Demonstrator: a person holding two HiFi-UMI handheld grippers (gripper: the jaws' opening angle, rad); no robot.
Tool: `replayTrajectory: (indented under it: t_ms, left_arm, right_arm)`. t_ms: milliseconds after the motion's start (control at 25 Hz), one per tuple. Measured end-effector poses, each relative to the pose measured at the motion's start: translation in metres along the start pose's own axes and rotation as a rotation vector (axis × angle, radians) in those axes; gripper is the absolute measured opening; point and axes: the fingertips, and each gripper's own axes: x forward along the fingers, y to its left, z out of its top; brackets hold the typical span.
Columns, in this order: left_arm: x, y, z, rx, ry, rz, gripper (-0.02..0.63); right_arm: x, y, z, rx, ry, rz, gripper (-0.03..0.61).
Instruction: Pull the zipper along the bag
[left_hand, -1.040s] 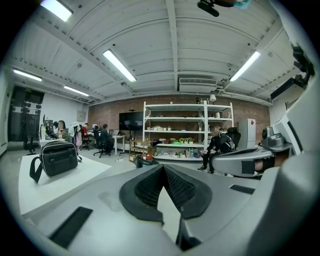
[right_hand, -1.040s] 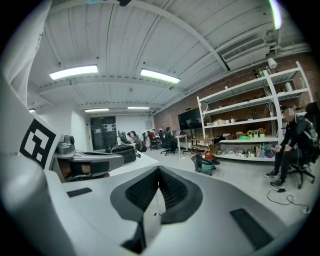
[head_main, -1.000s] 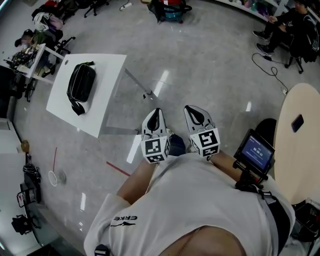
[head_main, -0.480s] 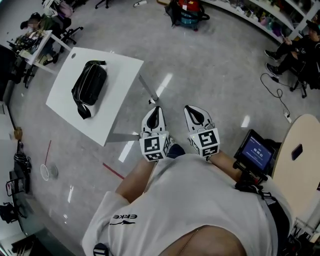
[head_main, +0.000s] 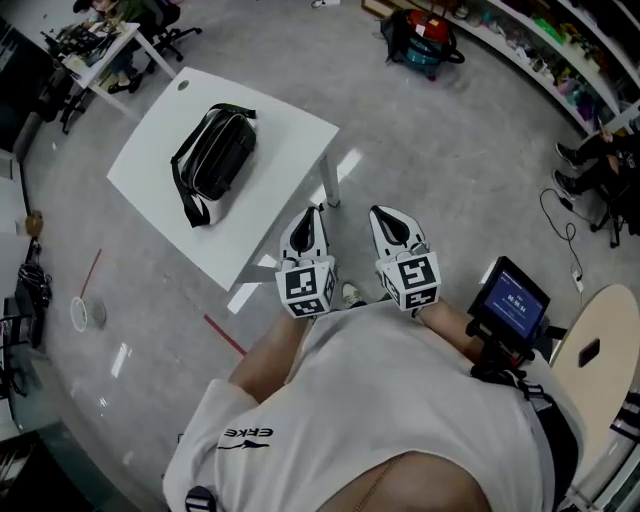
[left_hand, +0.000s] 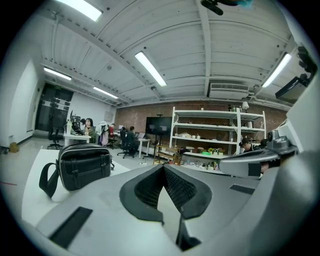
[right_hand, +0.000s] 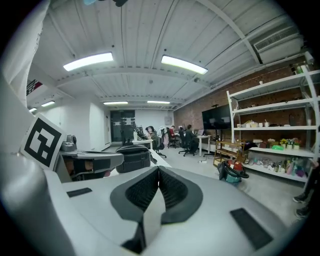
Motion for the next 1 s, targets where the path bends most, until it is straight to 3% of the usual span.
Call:
replayTrajectory:
  t_ms: [600, 1000]
  left_arm:
    - [-0.02, 0.121, 0.011, -0.061, -0.036, 0.298, 0.003]
    - [-0.006, 0.183, 0.021, -0.051, -0.019, 0.469, 0.003]
  right_arm:
    - [0.102, 0.058, 0.033, -0.035, 0.004, 0.226, 0.005]
    - [0.186, 0.074, 0.055, -0.033, -0.003, 0.372, 0.005]
